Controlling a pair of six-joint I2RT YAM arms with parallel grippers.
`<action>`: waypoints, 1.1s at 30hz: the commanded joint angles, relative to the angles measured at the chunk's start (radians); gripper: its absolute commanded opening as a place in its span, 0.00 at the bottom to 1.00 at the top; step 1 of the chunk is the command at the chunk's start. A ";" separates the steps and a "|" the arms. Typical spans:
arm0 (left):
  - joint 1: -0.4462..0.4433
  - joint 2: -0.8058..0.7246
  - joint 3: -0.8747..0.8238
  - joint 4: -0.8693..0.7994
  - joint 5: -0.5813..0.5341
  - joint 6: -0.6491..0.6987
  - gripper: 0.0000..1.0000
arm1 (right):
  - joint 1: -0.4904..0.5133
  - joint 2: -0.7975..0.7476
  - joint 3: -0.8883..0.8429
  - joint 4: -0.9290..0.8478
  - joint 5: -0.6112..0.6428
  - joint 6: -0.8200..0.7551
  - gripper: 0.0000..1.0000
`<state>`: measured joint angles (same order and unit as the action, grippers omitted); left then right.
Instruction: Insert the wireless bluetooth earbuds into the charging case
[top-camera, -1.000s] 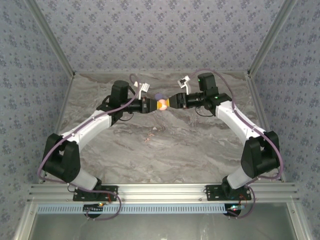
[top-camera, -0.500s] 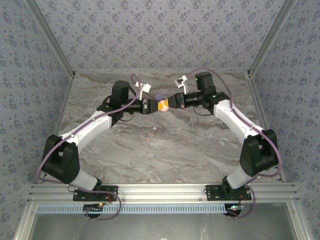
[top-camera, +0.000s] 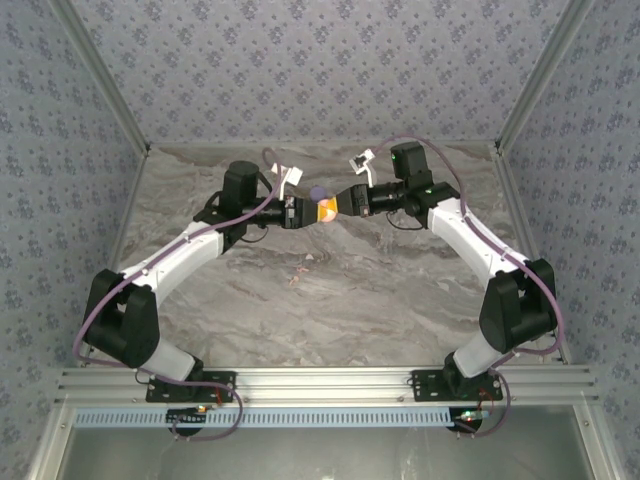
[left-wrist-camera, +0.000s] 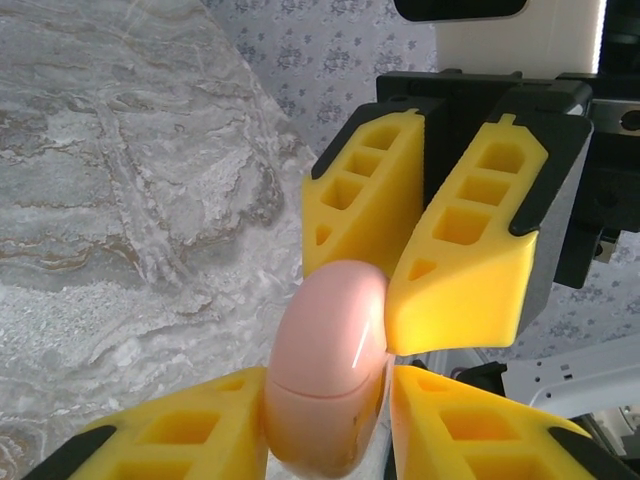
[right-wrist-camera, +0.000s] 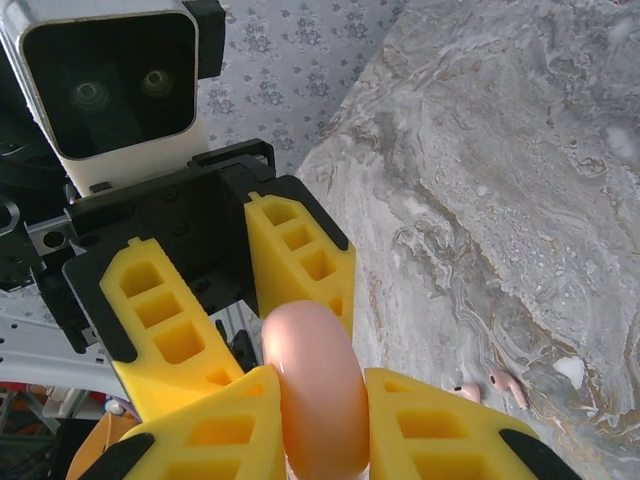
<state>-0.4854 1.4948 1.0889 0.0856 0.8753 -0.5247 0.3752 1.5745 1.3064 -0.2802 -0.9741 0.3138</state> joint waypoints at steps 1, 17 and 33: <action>-0.008 -0.022 -0.007 0.081 0.054 -0.019 0.37 | 0.006 -0.025 0.042 -0.008 -0.041 0.003 0.21; -0.012 -0.017 -0.029 0.123 0.071 -0.049 0.40 | -0.003 -0.044 0.029 0.037 -0.053 0.036 0.21; -0.017 -0.018 -0.023 0.136 0.060 -0.061 0.41 | -0.004 -0.055 0.006 0.047 -0.065 0.039 0.22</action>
<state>-0.4976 1.4944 1.0603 0.1848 0.9203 -0.5777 0.3729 1.5517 1.3151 -0.2420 -1.0039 0.3508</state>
